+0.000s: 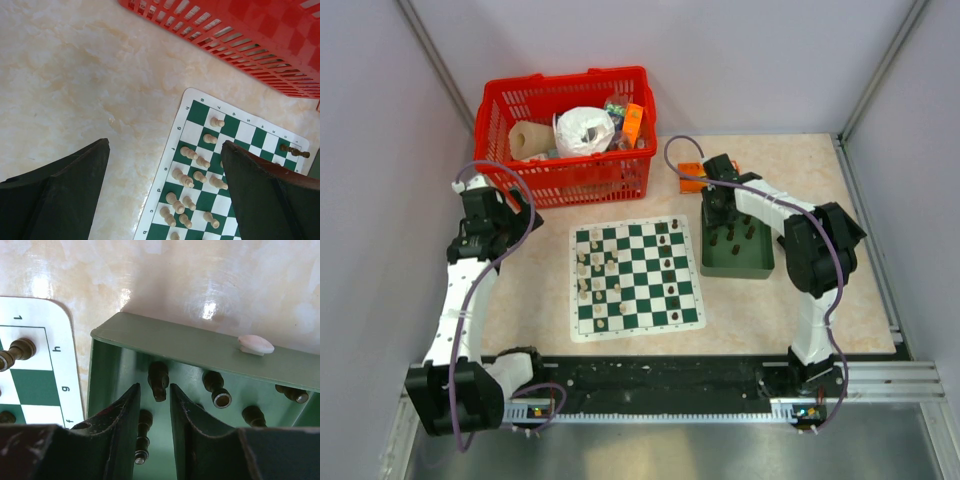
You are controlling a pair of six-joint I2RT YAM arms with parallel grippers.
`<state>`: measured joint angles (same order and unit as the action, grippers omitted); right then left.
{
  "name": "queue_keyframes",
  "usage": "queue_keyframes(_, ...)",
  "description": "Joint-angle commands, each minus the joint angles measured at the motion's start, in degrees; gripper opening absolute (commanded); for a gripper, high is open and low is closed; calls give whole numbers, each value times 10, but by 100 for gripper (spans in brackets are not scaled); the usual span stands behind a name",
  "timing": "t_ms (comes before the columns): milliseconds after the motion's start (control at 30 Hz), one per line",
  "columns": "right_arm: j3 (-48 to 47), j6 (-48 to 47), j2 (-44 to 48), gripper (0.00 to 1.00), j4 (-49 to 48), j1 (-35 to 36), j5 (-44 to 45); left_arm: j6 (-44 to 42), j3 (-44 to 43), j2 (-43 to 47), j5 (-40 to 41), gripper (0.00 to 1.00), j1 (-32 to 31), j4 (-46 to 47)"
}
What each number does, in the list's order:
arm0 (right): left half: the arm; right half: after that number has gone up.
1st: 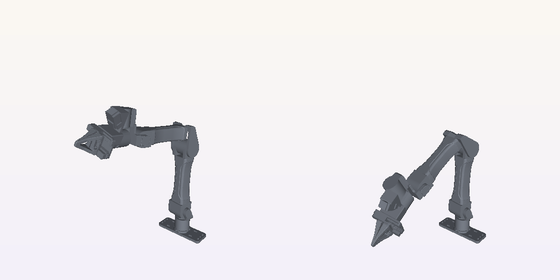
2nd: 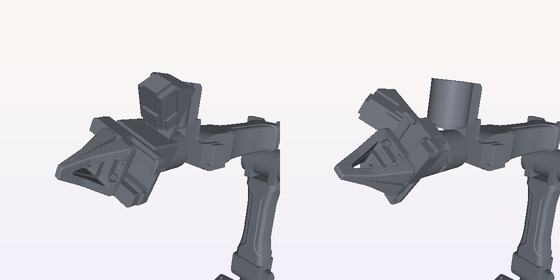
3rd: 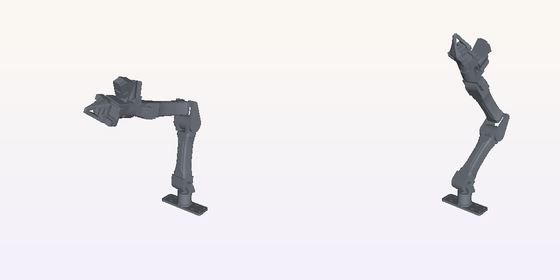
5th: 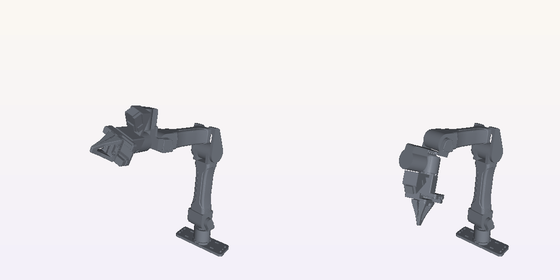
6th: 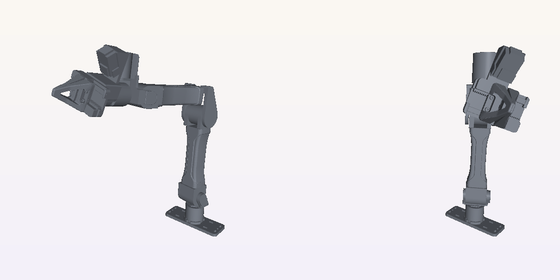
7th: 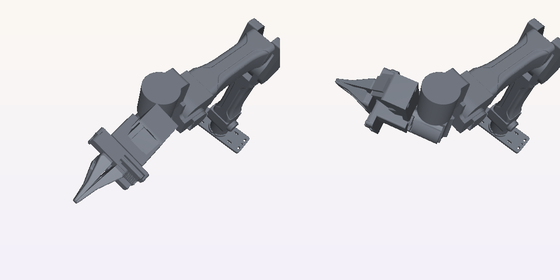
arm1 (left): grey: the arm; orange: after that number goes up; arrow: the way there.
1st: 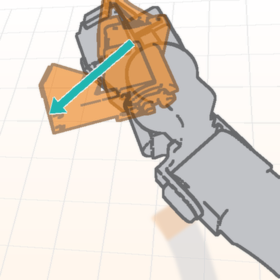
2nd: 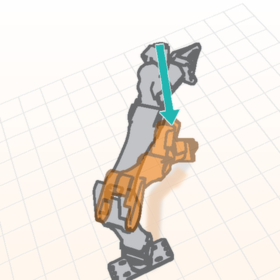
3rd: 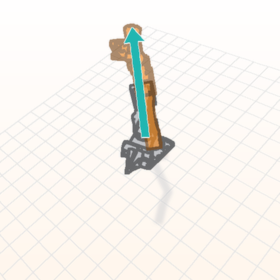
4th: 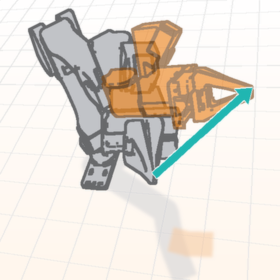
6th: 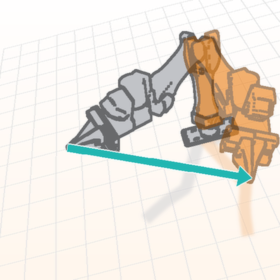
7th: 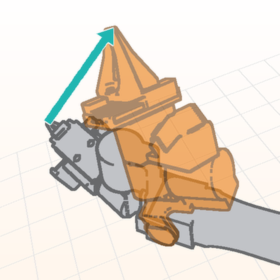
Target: Set up the chess pieces on the board
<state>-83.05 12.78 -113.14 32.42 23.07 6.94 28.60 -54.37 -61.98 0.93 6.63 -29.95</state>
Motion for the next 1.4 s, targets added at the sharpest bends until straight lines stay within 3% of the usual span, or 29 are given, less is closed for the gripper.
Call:
queue_keyframes(0,-33,-9,-1,30,-16,-4,18,-2,-7,-4,-1,99,0,22)
queue_keyframes(67,-34,-12,-2,25,-15,-4,21,-1,-7,-3,-1,99,0,23)
queue_keyframes(333,-35,-14,-5,23,-14,-5,18,-1,-6,-4,-1,99,0,23)
queue_keyframes(533,-39,-17,17,13,-10,-4,21,-2,-6,-3,-1,99,0,24)
queue_keyframes(1000,-65,5,112,12,24,23,-3,7,-3,-4,-6,99,0,32)
queue_keyframes(1367,-54,51,76,12,12,107,-17,4,-2,0,-4,99,0,29)
